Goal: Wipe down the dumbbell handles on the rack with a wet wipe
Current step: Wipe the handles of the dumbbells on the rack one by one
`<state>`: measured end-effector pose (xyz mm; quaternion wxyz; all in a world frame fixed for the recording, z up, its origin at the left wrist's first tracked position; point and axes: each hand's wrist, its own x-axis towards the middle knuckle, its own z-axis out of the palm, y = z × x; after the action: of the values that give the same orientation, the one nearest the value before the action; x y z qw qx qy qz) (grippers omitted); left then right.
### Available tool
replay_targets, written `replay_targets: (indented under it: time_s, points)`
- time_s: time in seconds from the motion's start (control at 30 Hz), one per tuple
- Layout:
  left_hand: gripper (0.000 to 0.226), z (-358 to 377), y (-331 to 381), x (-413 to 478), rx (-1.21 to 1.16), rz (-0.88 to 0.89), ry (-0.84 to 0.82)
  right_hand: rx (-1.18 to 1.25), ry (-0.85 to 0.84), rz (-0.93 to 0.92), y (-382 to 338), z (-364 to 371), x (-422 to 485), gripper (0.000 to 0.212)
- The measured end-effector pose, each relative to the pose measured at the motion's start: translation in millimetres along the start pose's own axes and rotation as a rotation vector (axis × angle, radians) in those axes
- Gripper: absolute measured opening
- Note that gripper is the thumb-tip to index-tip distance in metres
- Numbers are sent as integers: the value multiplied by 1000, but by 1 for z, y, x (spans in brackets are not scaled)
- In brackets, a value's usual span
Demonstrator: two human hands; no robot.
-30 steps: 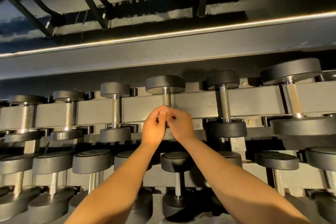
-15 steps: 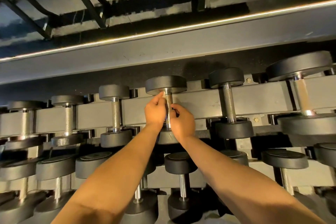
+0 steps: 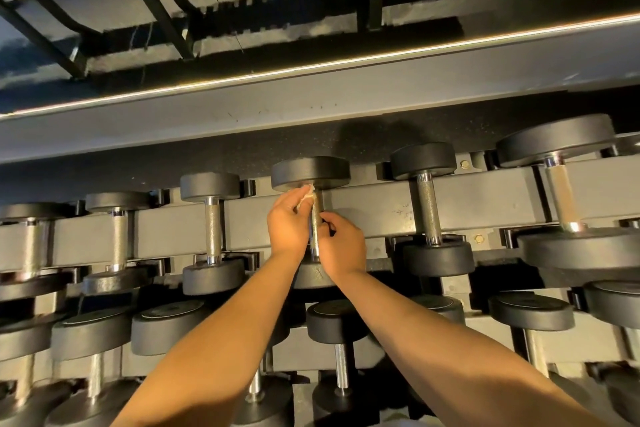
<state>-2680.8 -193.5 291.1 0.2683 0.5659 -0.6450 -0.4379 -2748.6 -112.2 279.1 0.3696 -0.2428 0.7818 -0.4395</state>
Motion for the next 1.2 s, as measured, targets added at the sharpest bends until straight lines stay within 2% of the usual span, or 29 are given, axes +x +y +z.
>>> replay_targets:
  time_s: [0.17,0.37,0.53,0.73,0.93,1.07,1.2]
  points:
    - [23,7,-1,3,155,97,-36,-10,16,-13,2,0,0,29]
    - [21,-11,-19,-14,271,144,-184,-14,7,-4,2,0,-1,27]
    - [23,-4,-6,-2,185,144,-57,2,28,-11,5,1,2,28]
    - [21,-6,-11,-21,256,91,-131,79,35,12,4,-2,1,27]
    - [23,-14,-13,-37,297,-123,-265,123,-96,22,6,-21,-13,28]
    - [16,-22,-7,-47,202,-247,-322,71,-147,9,13,-35,-26,27]
    - [21,-28,-1,-64,21,-173,-368,95,-187,-17,11,-42,-36,20]
